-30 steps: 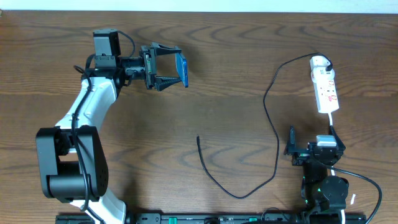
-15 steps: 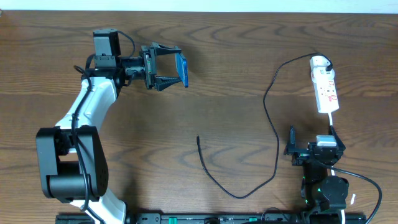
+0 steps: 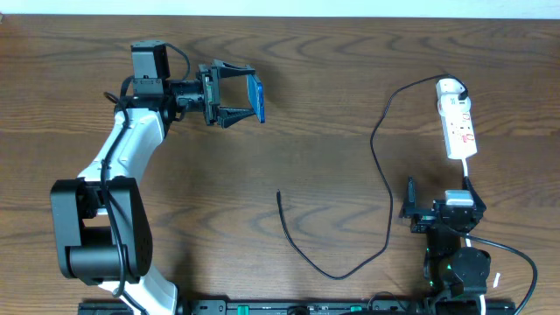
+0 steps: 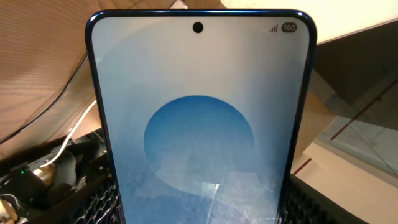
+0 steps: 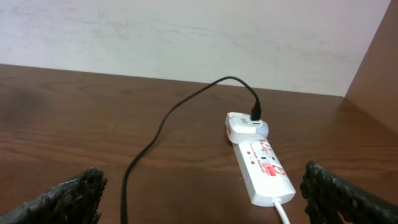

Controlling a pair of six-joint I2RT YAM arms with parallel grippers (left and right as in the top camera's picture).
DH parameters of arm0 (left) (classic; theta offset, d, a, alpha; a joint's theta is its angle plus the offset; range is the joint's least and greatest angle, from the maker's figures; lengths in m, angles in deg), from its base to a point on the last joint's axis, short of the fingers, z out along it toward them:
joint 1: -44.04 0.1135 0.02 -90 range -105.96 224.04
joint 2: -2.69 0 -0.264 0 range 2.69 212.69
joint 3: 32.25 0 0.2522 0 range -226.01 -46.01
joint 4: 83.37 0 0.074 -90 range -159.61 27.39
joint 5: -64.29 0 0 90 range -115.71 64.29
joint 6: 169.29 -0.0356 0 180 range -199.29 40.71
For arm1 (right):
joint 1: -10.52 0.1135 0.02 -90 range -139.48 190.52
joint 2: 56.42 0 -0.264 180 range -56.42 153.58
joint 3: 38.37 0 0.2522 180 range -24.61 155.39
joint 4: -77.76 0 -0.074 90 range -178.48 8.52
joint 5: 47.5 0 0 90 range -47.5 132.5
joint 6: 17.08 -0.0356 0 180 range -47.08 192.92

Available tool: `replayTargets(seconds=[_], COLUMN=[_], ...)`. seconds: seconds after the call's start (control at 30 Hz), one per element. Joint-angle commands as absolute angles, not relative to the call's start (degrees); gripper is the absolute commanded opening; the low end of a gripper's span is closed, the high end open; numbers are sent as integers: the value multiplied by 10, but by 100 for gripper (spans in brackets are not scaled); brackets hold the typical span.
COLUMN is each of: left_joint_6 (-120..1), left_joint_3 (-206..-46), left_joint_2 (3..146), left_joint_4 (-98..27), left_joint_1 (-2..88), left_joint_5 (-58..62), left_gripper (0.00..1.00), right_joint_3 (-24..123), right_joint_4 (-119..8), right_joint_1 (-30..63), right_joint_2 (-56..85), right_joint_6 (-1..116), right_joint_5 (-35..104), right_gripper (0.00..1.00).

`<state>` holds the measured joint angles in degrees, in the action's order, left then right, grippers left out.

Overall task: Plug charger to phone and switch on socket
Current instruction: 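Hold the phone raised and tilt it toward the table center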

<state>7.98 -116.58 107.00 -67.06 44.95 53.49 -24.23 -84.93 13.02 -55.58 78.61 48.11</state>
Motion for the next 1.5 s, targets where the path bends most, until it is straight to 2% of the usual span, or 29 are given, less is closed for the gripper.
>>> replayTargets(seconds=[0.0,1.47], left_joint_6=[87,59], left_joint_3=[-1169,-1169], left_joint_2=[1053,1053], left_joint_4=[-674,-674], left_joint_1=[450,450], left_joint_5=[559,547], left_gripper=[8,7], right_joint_3=[-243,-243], right_joint_4=[-848,-848], right_joint_1=[136,136], right_joint_2=[-559,-559], right_joint_6=[794,794], right_joint_5=[480,480], right_gripper=[99,99])
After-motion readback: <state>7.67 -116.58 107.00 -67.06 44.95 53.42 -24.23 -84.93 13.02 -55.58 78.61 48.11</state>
